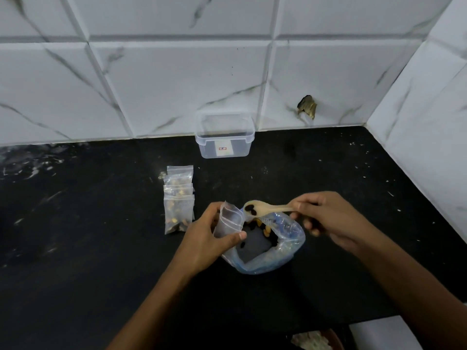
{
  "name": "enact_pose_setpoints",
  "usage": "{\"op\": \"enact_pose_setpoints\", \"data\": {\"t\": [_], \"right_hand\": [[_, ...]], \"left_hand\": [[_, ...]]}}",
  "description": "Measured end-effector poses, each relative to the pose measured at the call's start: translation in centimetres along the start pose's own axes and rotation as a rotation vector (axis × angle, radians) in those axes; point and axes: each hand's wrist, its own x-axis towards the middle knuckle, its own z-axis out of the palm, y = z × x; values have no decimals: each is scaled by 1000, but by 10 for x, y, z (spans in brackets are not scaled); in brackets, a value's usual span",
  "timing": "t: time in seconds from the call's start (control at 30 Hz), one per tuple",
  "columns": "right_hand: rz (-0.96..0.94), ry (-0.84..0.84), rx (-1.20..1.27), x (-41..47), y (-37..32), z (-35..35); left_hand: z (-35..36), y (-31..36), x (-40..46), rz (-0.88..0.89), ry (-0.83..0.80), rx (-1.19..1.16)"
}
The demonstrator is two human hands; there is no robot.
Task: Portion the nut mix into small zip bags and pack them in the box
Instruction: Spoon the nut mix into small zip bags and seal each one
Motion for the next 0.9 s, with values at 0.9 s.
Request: {"op": "enact_pose_setpoints", "data": {"t": [0.9], "right_hand": [[-235, 150, -883, 6, 29, 18]], "left_hand": [[-2, -4, -9, 4, 4, 5]]}}
